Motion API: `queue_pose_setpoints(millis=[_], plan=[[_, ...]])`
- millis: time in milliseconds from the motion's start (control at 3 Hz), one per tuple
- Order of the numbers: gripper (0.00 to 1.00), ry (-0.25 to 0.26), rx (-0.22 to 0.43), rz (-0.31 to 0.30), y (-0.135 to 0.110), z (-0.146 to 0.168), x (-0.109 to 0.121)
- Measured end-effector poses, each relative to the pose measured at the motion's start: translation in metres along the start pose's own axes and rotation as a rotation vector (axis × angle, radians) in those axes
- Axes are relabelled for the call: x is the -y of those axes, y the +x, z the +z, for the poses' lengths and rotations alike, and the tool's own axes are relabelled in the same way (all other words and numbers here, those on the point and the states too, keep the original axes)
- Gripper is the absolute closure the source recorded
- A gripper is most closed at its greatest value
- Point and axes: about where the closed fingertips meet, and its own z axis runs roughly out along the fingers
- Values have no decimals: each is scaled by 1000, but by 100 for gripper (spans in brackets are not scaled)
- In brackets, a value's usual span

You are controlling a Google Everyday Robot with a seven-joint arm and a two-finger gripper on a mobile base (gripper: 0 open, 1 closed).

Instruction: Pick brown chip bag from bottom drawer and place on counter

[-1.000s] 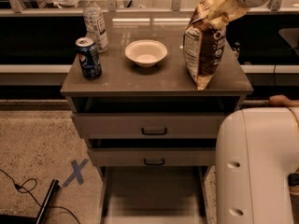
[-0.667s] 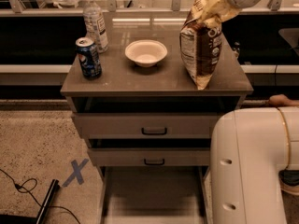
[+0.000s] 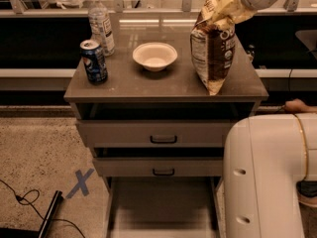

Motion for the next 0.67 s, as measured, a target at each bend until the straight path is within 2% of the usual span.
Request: queue_pose_setpoints(millis=[333, 667], plan=[[14, -6, 14, 1, -5, 4, -1], [0, -10, 24, 1, -9, 8, -2]])
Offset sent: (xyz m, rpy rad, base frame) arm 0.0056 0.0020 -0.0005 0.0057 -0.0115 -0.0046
